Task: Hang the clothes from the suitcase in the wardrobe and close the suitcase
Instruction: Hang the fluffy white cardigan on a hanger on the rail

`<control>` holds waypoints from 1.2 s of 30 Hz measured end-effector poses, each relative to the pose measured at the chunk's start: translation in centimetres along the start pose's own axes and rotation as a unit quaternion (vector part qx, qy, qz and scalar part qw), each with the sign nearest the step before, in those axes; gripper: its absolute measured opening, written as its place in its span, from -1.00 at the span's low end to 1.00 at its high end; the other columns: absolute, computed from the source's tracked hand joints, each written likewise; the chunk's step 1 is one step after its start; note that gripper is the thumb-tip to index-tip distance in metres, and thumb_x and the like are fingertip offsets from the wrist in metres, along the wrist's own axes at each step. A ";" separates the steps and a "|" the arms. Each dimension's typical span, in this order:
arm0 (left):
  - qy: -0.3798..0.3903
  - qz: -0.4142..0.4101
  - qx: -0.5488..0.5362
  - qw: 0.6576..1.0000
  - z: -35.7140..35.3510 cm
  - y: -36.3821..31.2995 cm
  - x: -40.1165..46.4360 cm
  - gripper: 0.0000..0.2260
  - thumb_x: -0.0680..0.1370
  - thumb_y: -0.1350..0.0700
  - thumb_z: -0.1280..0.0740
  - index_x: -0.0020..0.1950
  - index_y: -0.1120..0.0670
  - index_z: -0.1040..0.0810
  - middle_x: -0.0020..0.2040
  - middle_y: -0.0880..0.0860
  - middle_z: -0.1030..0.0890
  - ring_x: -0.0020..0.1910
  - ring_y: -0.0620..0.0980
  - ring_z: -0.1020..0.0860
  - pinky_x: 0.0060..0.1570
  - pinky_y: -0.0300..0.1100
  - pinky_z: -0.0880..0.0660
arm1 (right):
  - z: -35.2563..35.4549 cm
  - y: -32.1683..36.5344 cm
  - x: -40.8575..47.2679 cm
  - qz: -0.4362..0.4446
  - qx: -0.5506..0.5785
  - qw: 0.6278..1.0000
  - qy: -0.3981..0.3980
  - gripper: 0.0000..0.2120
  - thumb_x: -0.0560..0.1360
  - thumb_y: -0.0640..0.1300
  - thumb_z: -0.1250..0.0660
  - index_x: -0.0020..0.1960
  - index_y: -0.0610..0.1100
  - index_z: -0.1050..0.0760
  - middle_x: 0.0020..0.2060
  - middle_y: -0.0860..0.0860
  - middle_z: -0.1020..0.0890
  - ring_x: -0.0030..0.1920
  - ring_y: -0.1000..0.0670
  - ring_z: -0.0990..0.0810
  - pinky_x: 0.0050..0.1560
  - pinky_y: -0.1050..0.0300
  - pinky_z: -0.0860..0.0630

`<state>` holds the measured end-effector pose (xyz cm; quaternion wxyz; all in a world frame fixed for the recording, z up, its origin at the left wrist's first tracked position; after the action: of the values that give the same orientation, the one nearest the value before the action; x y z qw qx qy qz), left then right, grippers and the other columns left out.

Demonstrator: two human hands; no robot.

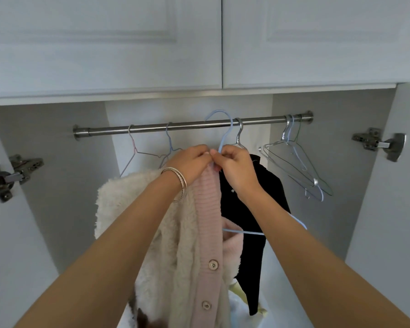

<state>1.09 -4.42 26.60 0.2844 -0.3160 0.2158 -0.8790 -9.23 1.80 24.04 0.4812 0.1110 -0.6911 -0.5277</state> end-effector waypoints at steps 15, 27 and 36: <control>-0.046 0.062 0.062 0.995 1.1 0.6 -0.7 -0.60 0.49 0.03 -0.27 -0.51 0.10 -0.27 -0.49 0.04 -0.32 -0.46 0.00 -0.31 -0.33 -0.20 -0.30 | 15.0 -7.1 -2.2 -0.308 0.066 0.940 -0.129 -0.67 0.61 -0.07 -0.09 -0.24 -0.12 -0.49 -0.36 -0.03 -0.54 -0.36 0.02 -0.59 -0.32 0.16 -0.53; -0.063 0.003 -0.032 0.998 2.2 -0.5 -0.9 -0.83 0.51 0.25 -0.17 -0.28 0.18 -0.42 -0.41 0.03 -0.33 -0.40 -0.08 -0.29 -0.36 -0.25 -0.26 | 4.7 -12.7 -7.3 -0.388 -0.149 0.898 0.143 -0.66 0.42 0.13 -0.38 0.07 -0.06 -0.54 -0.03 0.02 -0.63 0.02 0.00 -0.60 -0.17 0.14 -0.54; -0.126 0.068 0.034 0.989 4.1 3.0 -2.2 -0.86 0.52 0.22 -0.18 -0.21 0.18 -0.46 -0.39 0.04 -0.40 -0.40 -0.08 -0.34 -0.41 -0.25 -0.28 | 8.5 -13.0 -5.4 -0.340 -0.157 0.926 -0.045 -0.79 0.42 -0.14 -0.41 -0.33 -0.18 -0.46 -0.31 -0.10 -0.51 -0.20 -0.12 -0.52 -0.39 0.19 -0.45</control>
<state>6.41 -6.04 26.90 0.3787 -0.3988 0.1695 -0.8178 -17.68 5.23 10.41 0.2523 0.2387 -0.5414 -0.7656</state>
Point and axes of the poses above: each hand's wrist, its own x-axis towards the middle knuckle, its own z-axis out of the back of the hand, y = z × x, the point moved 2 cm from there along x, towards the middle knuckle
